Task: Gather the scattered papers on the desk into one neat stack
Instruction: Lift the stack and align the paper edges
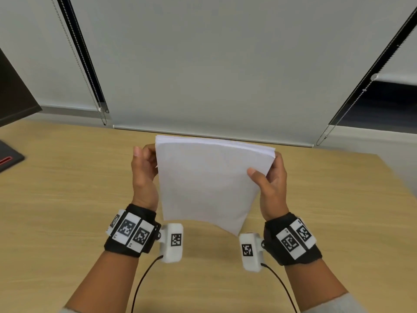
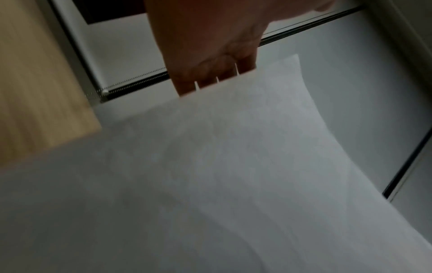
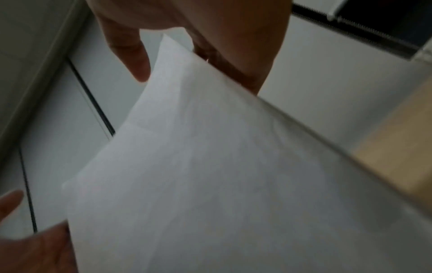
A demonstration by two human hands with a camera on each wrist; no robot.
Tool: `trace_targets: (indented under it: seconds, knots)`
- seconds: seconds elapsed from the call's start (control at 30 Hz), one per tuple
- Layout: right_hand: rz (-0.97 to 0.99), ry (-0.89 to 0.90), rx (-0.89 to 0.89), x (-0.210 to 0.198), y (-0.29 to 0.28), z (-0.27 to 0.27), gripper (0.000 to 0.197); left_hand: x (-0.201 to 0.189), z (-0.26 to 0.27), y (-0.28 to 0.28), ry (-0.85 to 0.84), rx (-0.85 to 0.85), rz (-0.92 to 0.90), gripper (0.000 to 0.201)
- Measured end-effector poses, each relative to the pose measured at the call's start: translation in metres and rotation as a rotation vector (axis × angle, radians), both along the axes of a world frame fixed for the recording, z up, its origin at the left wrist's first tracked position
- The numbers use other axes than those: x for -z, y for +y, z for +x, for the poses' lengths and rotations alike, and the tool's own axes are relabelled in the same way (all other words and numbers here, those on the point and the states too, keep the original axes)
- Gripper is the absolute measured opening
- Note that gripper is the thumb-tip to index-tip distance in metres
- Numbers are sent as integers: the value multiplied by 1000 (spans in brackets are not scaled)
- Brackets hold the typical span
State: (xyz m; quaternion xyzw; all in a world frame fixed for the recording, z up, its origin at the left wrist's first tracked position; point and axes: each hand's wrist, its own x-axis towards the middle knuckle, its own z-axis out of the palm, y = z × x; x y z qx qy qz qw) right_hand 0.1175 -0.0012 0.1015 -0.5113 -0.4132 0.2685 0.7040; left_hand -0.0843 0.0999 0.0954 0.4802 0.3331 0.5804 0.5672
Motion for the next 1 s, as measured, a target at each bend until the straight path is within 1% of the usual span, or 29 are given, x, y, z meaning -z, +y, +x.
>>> trace_targets:
  seconds: [0.07, 0.1, 0.13, 0.17, 0.2, 0.23, 0.3, 0.4, 0.53, 0.63, 0.73, 0.8, 0.83, 0.9, 0.97, 1.0]
  knots:
    - [-2, -1, -15, -1, 1, -1, 51, 1, 0, 2, -4, 32, -30, 74]
    - [-7, -10, -14, 0, 2, -1, 50, 2, 0, 3, -19, 62, -50, 75]
    - [-5, -12, -4, 1, 3, -1, 48, 1, 1, 1, -28, 81, -60, 70]
    - [-1, -3, 12, 3, 4, -1, 47, 4, 1, 1, -16, 63, -79, 66]
    - [-2, 11, 24, 6, 5, -1, 46, 7, 2, 2, 6, 36, -103, 66]
    - [-13, 20, 27, 9, 4, -2, 47, 12, 2, 1, 20, 9, -137, 69]
    - [-49, 23, 19, 19, 2, -7, 49, 22, 3, -1, 21, 14, -210, 71]
    - [-53, 48, 34, 29, 0, -8, 45, 30, 4, -4, 35, 40, -274, 57]
    - [-108, 73, 35, 42, -2, -9, 48, 29, 7, -9, 52, -28, -289, 44]
    - [-156, 88, 44, 56, -6, -12, 43, 40, 7, -10, 74, -19, -319, 47]
    - [-190, 98, 52, 65, -6, -19, 50, 48, 8, -15, 107, -2, -315, 49]
    - [-205, 61, 63, 69, -6, -23, 50, 53, 8, -16, 101, 16, -315, 54]
    - [-212, 51, 71, 71, -5, -25, 49, 55, 8, -17, 99, -1, -306, 55]
    - [-222, 57, 94, 71, -6, -24, 57, 56, 5, -18, 76, -26, -295, 60]
    - [-229, 47, 111, 71, -8, -22, 65, 59, 2, -18, 75, -1, -293, 75]
    - [-238, 41, 124, 72, -8, -21, 65, 59, 1, -18, 91, -12, -288, 72]
